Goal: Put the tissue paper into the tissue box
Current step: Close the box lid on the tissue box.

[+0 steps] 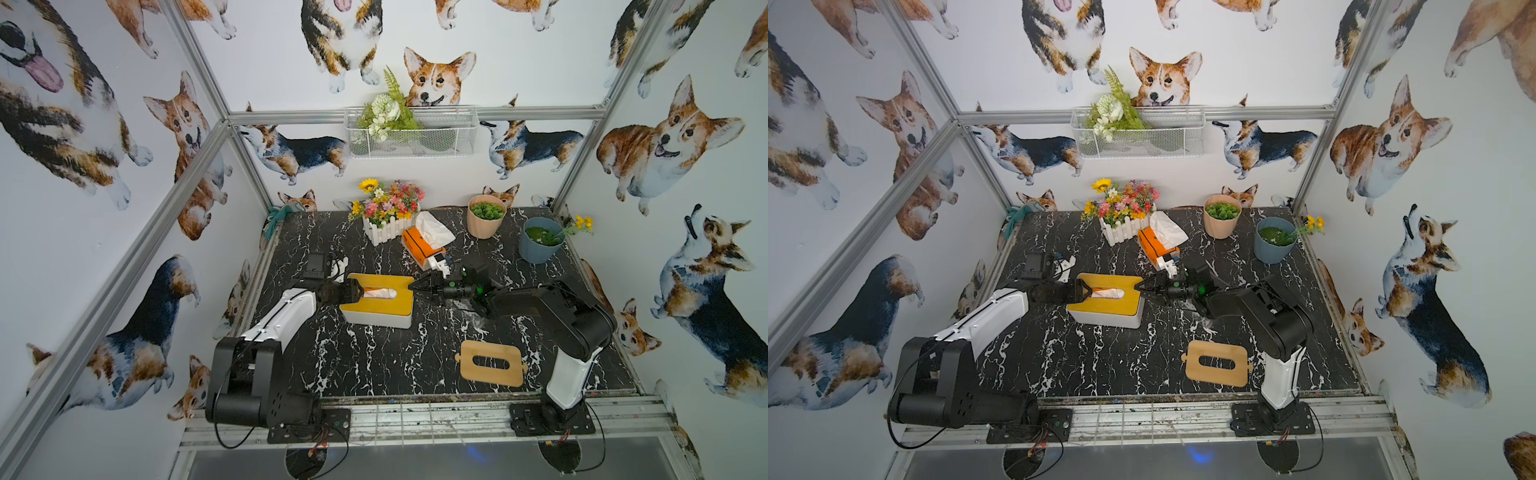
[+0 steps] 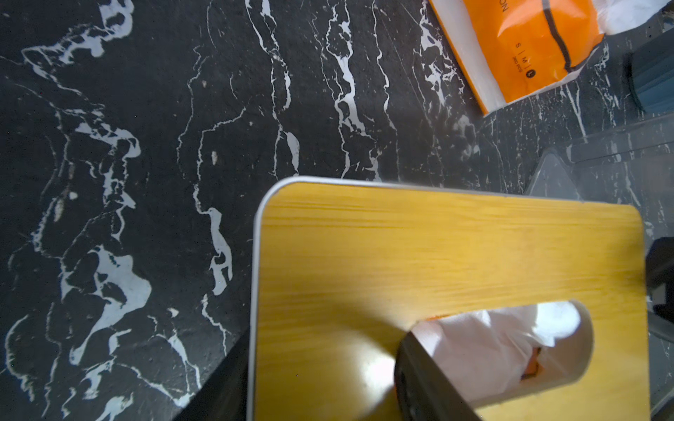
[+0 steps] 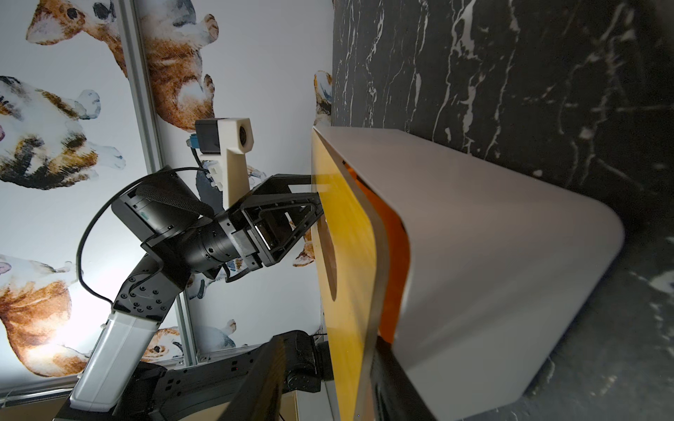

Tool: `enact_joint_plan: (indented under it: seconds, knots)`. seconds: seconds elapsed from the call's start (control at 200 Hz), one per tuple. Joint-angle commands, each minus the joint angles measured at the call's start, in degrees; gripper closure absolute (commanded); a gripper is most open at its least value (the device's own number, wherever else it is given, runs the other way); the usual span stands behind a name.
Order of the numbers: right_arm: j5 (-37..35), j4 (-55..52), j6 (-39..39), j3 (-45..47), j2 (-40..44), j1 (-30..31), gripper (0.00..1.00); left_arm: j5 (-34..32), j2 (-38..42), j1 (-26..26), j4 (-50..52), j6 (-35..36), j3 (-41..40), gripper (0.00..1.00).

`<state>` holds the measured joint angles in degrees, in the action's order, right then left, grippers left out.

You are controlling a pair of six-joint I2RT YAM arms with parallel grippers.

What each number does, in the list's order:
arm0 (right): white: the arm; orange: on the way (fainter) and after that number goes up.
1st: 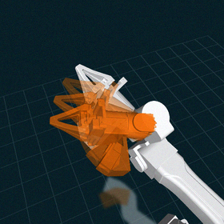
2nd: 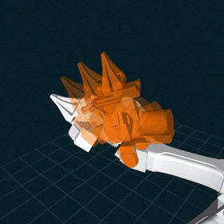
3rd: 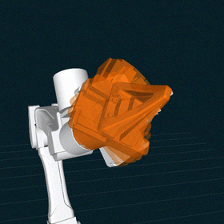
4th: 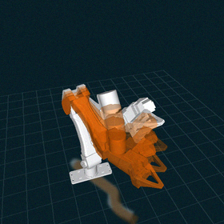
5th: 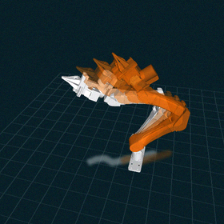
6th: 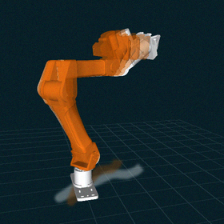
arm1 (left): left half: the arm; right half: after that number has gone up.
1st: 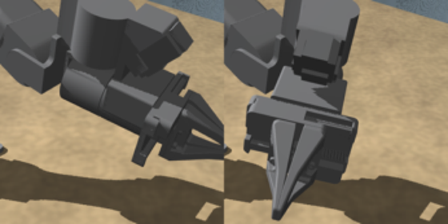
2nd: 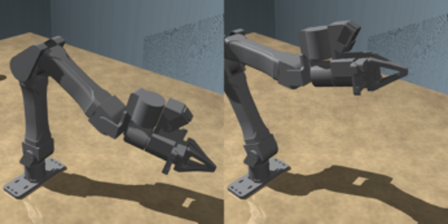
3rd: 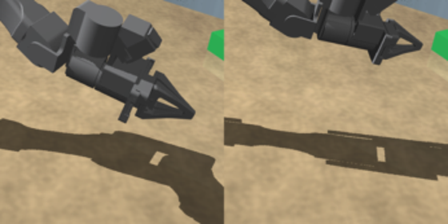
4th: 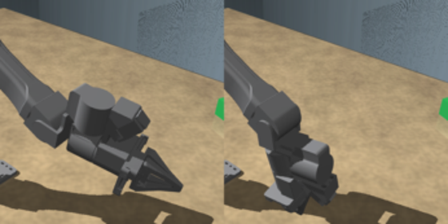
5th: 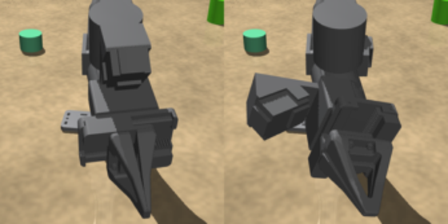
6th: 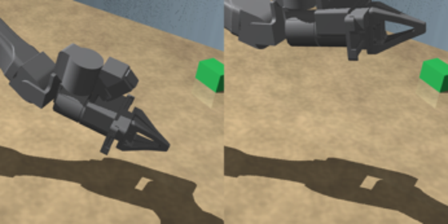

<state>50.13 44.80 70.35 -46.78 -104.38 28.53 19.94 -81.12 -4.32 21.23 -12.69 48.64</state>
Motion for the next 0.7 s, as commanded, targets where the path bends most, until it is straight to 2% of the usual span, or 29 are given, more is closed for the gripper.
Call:
enact_joint_plan:
  seconds: [0.0,0.455,0.696]
  knots:
    - [-0.1,-3.1,-3.1,0.0,1.4,-0.1,0.54,0.7,0.4,0.1,2.2,-0.1,0.4,0.54]
    - [-2.0,-14.6,-10.9,-2.2,4.3,0.0,0.47,0.1,0.8,0.1,3.1,0.0,0.6,0.54]
    - [-3.1,-18.2,-13.2,-4.8,3.0,1.6,0.45,0.0,1.3,0.1,3.6,-0.2,1.1,0.51]
